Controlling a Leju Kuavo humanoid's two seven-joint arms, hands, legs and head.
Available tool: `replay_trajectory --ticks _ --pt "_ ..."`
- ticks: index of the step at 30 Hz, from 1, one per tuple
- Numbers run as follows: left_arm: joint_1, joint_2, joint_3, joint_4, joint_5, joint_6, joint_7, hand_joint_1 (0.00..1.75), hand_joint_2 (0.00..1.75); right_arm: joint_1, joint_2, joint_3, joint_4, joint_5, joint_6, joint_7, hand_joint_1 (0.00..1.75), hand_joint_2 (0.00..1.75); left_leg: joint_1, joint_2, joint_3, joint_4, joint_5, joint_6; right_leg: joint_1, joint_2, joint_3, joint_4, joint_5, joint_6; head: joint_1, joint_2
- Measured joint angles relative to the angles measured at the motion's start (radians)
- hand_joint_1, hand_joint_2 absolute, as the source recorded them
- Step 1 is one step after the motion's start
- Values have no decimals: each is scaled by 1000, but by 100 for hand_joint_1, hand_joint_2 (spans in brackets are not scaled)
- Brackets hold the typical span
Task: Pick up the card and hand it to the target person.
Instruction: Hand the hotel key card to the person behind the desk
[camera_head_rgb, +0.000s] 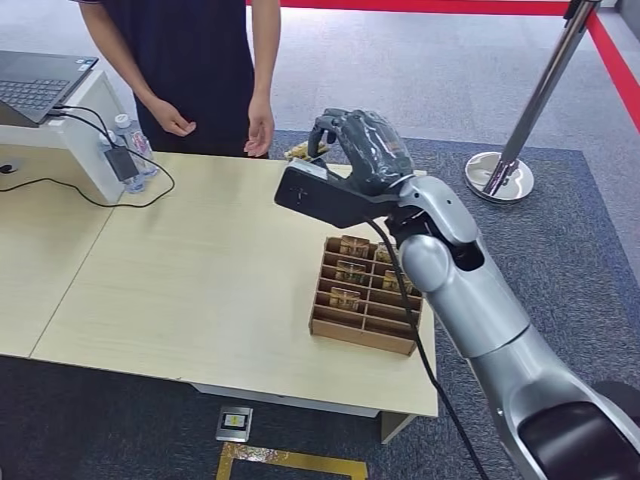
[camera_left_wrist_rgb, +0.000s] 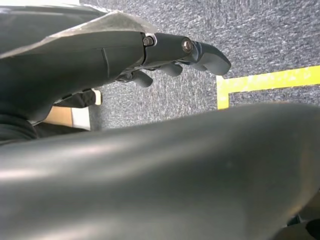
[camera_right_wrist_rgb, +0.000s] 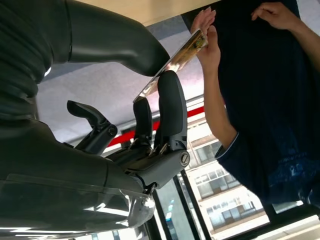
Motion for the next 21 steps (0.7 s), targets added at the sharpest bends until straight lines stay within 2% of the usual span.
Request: replay_trajectory --ticks 5,10,15,21 --pt "-2 0 -8 3 -6 0 6 0 0 -111 93 -4 217 -38 -13 4 175 175 0 0 0 0 0 0 0 0 0 0 0 0 0 0" --pt "-3 0 -14 6 -7 0 16 0 0 -179 160 -18 415 -47 -42 25 175 175 0 0 0 0 0 0 0 0 0 0 0 0 0 0" --pt "-3 0 -14 8 -3 2 25 0 0 -217 200 -39 568 -48 -54 45 175 175 0 0 0 0 0 0 0 0 0 -1 0 0 0 0" --pt "-2 0 -14 8 8 5 41 0 0 -232 225 -43 652 -43 -56 49 175 175 0 0 0 0 0 0 0 0 0 -1 0 0 0 0"
